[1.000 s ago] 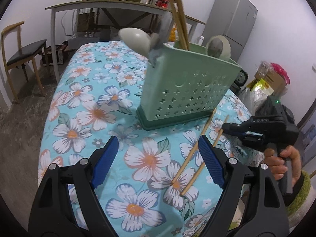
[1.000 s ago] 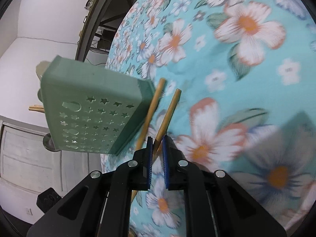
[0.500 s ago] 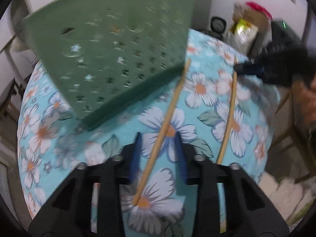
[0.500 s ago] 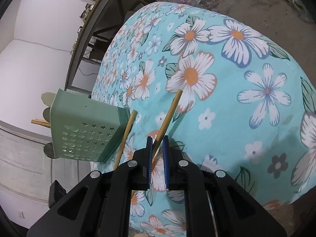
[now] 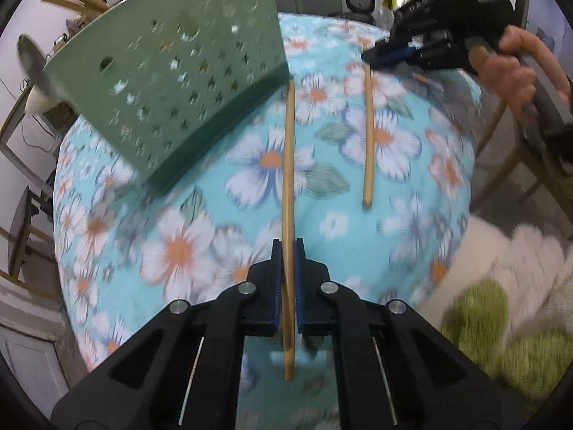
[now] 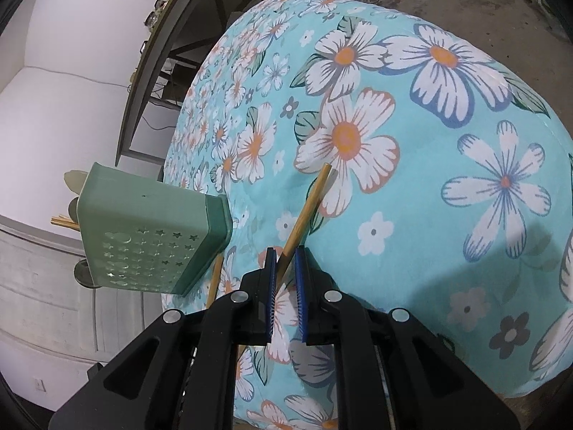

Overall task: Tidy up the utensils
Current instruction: 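Move both tools down to the last loose chopsticks and grasp one each, then lift both held chopsticks up above the green holder, then drop the chopsticks into the green holder and open both tools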

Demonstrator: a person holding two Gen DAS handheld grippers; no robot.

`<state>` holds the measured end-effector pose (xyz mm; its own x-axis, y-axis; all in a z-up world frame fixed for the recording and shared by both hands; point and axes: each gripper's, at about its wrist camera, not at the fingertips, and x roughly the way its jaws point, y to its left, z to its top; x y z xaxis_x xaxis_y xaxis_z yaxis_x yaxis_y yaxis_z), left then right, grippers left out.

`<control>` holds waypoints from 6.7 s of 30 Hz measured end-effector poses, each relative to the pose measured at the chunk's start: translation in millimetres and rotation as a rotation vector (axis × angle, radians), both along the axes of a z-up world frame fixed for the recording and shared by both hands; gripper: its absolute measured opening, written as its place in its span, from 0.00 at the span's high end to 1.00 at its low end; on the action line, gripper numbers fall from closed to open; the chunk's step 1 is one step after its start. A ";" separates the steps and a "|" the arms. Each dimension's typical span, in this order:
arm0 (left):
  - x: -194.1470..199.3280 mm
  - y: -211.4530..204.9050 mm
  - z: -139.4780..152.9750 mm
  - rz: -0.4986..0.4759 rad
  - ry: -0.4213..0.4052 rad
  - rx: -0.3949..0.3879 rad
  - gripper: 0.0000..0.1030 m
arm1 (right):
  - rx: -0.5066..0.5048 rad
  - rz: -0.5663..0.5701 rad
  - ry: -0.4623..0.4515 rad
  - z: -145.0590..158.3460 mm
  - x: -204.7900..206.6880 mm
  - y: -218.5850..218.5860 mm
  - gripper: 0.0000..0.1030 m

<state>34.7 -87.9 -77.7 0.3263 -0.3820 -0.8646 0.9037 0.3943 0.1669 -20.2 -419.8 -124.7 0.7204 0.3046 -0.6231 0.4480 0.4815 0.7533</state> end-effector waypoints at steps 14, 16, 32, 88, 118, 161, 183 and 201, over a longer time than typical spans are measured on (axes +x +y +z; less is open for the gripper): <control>38.0 -47.8 23.9 0.024 0.110 -0.109 0.58 | 0.009 -0.035 0.015 0.4 1.4 -3.8 0.88; 39.8 -66.2 21.8 0.012 0.095 -0.122 0.58 | 0.002 -0.047 0.020 0.8 3.2 -2.8 0.88; 51.4 -132.5 -6.2 0.053 0.001 -0.134 0.82 | 0.048 -0.134 0.010 0.4 8.6 -12.5 0.83; 93.3 27.9 270.6 0.370 -0.138 -1.199 0.95 | -0.383 -0.131 -0.294 139.7 -13.5 26.8 0.94; 110.0 -36.5 208.0 0.547 -0.437 -1.119 0.90 | -0.348 -0.116 -0.285 123.9 -12.3 15.4 0.93; 29.1 99.1 88.6 0.478 -0.085 -0.691 0.15 | -0.870 0.089 -0.675 311.3 44.5 132.6 0.94; 42.6 96.6 69.4 0.500 -0.027 -0.673 0.15 | -0.761 0.209 -0.336 223.4 113.7 126.2 0.88; 33.2 72.6 90.0 0.686 -0.078 -0.604 0.08 | -0.830 0.120 -0.205 167.3 -2.1 130.6 0.28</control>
